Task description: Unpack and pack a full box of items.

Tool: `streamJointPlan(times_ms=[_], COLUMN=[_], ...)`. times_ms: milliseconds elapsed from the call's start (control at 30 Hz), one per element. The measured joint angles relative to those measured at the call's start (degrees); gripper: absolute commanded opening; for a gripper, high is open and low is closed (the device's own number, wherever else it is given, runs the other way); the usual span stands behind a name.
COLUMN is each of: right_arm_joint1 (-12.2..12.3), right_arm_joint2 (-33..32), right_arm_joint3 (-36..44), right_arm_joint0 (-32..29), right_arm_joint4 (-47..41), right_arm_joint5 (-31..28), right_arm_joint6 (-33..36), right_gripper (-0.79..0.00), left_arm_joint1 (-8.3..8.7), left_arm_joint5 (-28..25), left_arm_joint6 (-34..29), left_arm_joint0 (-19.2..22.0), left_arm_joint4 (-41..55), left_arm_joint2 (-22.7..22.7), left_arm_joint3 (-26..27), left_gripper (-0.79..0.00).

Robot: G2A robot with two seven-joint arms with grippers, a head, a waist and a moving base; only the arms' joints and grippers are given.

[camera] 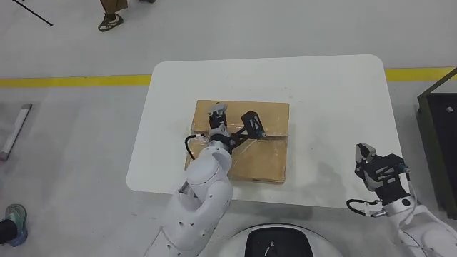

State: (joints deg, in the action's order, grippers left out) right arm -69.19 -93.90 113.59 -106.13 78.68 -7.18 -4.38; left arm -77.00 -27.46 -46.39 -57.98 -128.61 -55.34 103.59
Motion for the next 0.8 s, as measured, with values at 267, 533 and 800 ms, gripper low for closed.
streamJointPlan(times_ms=[267, 533, 800], right_arm_joint1=[-0.07, -0.16, -0.27], right_arm_joint2=[-0.38, -0.32, -0.46], right_arm_joint3=[-0.21, -0.23, -0.48], right_arm_joint0=[0.00, 0.07, 0.14], right_arm_joint4=[-0.18, -0.11, -0.39], right_arm_joint5=[0.01, -0.07, 0.12], right_arm_joint6=[-0.08, 0.14, -0.03], right_gripper=[-0.785, -0.785, -0.785], left_arm_joint1=[-0.70, -1.27, -2.07], left_arm_joint5=[1.19, 0.88, -0.56], left_arm_joint6=[2.08, 2.80, 1.48], left_arm_joint0=[-0.50, -1.69, -2.82], left_arm_joint4=[-1.23, -0.93, 0.70], left_arm_joint2=[1.98, 2.74, 4.11], left_arm_joint3=[0.42, 2.07, 5.40], left_gripper=[-0.785, -0.785, -0.785])
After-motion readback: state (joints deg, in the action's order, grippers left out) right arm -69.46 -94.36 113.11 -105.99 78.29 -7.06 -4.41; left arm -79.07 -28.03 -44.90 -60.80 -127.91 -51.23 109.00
